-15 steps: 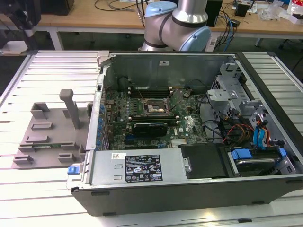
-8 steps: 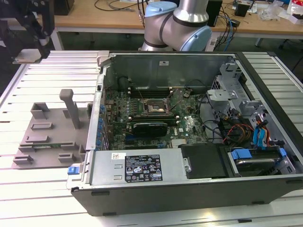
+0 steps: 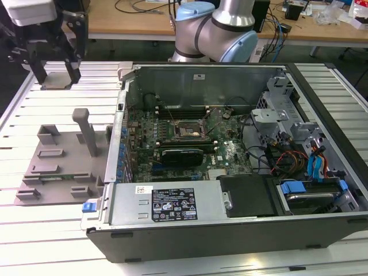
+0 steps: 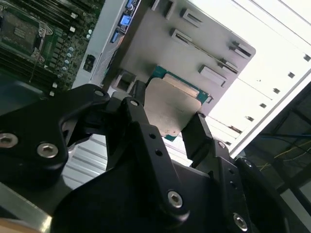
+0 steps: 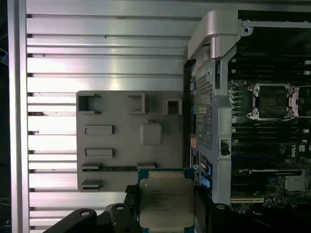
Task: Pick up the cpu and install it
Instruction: 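Pick up the cpu and move it towards the insertion slot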
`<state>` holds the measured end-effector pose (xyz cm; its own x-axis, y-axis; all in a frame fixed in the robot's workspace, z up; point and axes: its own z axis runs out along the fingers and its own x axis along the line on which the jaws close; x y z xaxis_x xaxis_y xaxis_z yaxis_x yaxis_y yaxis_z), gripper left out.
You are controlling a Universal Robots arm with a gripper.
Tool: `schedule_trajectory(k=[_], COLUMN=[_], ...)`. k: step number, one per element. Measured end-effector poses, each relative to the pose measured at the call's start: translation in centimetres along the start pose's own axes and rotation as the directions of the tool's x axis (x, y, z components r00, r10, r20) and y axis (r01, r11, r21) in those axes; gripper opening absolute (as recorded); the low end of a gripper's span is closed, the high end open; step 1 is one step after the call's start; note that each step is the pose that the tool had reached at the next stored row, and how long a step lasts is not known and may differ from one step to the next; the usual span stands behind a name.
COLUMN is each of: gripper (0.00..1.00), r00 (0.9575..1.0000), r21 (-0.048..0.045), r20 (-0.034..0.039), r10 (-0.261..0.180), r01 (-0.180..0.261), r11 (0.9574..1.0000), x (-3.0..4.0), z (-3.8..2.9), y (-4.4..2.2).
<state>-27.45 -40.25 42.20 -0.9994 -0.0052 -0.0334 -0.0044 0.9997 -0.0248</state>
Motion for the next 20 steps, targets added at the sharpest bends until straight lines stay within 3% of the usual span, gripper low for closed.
schedule_trajectory(k=[5,12,14,20], gripper=[0.55,0.55,0.55,0.55], r00=[1.0000,1.0000,1.0000,1.0000], r21=[0.0014,0.0018,0.0018,0.0018], r20=[-0.0001,0.0000,-0.0001,0.0000], r10=[0.000,0.000,0.000,0.000], r01=[0.000,0.000,0.000,0.000], r11=[1.0000,1.0000,1.0000,1.0000], x=[-1.52,-3.02,-3.92,-5.22], z=[1.36,2.96,3.15,3.57], y=[0.02,0.06,0.05,0.06])
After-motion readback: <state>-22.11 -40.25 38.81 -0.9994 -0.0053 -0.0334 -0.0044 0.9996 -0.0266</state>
